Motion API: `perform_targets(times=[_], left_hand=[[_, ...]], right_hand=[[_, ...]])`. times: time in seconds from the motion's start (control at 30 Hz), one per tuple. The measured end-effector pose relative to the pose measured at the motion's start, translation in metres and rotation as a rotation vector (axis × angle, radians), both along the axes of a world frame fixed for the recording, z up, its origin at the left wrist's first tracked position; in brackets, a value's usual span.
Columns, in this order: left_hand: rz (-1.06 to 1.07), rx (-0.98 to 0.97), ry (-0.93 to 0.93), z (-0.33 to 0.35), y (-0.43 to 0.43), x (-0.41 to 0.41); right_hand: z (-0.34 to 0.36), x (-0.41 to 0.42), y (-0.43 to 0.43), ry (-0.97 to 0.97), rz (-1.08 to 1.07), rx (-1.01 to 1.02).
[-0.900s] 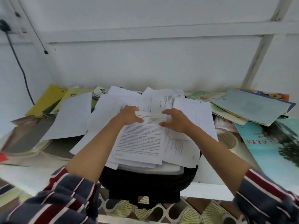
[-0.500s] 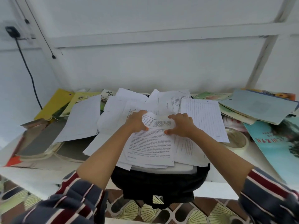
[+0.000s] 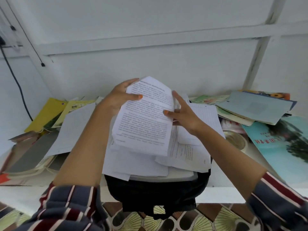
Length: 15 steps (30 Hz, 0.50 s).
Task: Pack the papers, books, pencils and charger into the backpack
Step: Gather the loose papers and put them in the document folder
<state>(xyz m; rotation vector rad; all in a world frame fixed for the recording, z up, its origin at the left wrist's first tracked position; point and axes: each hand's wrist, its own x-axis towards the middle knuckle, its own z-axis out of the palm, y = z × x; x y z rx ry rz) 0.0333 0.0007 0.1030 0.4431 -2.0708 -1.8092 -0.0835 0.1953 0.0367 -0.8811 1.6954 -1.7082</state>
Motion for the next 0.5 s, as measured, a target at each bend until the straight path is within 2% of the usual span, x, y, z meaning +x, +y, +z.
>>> perform_targets(times=[0.13,0.23,0.4,0.5], left_hand=[[0.132,0.103,0.042,-0.005,0.032,-0.036],[0.125,0.080,-0.059,-0.034,0.060,-0.071],[-0.031,-0.168,-0.383,-0.085,0.089,-0.106],[-0.039,-0.342,-0.474,-0.098,0.096,-0.115]], right_hand=[[0.016,-0.028,0.018,-0.056,-0.225,-0.161],[0.013,-0.062,0.046,-0.058,-0.330,-0.117],[-0.014,-0.100,0.083,0.118,-0.473,0.211],[-0.030,-0.106,0.092,0.475,-0.415,0.590]])
